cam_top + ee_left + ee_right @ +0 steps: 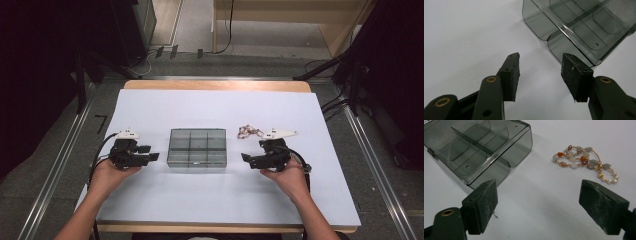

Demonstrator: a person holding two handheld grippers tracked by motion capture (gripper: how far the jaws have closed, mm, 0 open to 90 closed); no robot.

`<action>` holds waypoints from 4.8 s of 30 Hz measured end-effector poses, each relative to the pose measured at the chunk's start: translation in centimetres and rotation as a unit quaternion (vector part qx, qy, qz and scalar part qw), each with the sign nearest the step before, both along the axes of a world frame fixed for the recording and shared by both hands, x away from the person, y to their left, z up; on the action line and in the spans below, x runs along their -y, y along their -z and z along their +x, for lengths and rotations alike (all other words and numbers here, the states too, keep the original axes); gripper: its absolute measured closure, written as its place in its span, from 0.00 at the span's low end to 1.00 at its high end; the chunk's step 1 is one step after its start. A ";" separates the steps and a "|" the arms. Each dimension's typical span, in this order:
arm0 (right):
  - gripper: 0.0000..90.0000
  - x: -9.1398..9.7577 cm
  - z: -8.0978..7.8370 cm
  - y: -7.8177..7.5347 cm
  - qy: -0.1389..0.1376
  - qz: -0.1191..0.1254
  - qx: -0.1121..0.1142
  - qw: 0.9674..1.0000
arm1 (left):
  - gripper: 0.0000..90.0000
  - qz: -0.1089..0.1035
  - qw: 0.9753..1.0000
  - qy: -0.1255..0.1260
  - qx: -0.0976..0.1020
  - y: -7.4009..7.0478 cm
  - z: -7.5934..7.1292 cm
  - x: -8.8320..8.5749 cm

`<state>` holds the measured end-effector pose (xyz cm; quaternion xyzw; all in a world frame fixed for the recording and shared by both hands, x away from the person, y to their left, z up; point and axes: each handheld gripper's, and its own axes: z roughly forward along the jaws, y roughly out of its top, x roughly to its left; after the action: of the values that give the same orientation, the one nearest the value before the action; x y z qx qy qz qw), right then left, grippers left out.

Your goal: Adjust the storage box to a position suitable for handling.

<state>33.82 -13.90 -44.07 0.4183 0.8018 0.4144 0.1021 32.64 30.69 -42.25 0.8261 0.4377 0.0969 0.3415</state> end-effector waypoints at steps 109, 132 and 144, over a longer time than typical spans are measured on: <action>0.90 -5.6 -3.0 0.2 -0.086 -0.039 -0.032 0.995 | 0.82 -0.031 0.995 0.084 -0.050 1.1 -1.6 2.8; 0.92 -6.1 -2.8 0.1 -0.088 -0.034 -0.040 0.995 | 0.83 -0.035 0.995 0.081 -0.046 0.9 -1.6 3.0; 0.92 -6.1 -2.8 -0.1 -0.087 -0.029 -0.040 0.995 | 0.83 -0.034 0.995 0.081 -0.046 0.7 -1.5 3.0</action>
<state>31.05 -7.80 -44.01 0.3601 0.8501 0.3816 0.0455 31.11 27.74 -42.97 0.8500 0.3879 0.0162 0.3559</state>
